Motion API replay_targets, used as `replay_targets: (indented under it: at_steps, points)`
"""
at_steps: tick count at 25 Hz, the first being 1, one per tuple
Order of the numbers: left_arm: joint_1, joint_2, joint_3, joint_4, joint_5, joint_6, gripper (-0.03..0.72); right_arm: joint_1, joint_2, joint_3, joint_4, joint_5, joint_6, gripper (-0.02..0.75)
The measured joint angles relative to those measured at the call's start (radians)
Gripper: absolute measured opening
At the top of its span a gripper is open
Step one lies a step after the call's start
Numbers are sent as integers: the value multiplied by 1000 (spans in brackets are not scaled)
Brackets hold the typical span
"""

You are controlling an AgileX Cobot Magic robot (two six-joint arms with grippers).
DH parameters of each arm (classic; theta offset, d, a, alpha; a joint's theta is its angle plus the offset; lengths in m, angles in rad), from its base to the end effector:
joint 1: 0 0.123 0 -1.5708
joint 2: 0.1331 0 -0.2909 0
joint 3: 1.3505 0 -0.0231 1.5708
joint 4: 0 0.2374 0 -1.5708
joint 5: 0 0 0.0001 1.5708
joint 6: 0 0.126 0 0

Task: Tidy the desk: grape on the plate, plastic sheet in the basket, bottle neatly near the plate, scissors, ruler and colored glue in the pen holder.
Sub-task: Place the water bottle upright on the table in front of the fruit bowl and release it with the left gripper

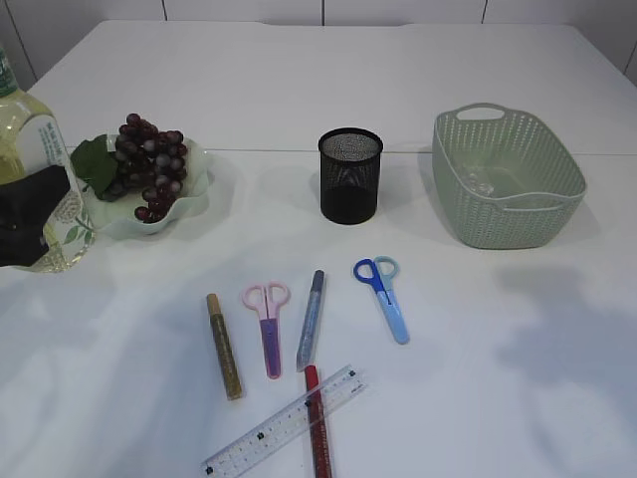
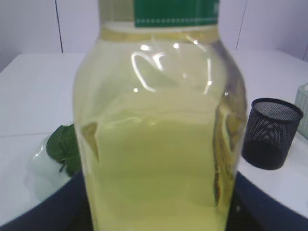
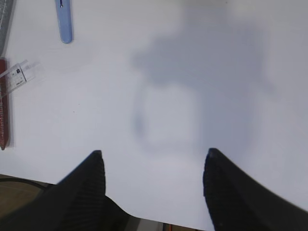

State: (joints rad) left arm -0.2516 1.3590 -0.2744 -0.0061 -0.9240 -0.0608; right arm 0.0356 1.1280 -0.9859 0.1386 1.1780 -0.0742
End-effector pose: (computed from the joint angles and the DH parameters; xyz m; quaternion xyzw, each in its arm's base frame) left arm 0.2432 -0.0619 0.2168 0.0668 0.7295 -0.1054 0.6725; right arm 0.1907 0.0229 0.2923 -0.0386 0.9828 0.0643 0.1690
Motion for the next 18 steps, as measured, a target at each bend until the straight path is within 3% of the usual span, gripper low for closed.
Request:
replay_targets:
  at_steps: [4,10,18]
  points:
    - [0,59,0,29,-115,-9,426,0,0,0,0,0,0,502]
    - [0,130,-2,81,-134,-11,426,0,0,0,0,-11,-2,502]
    - [0,286,-34,35,-136,-11,426,0,0,0,0,-21,-4,502]
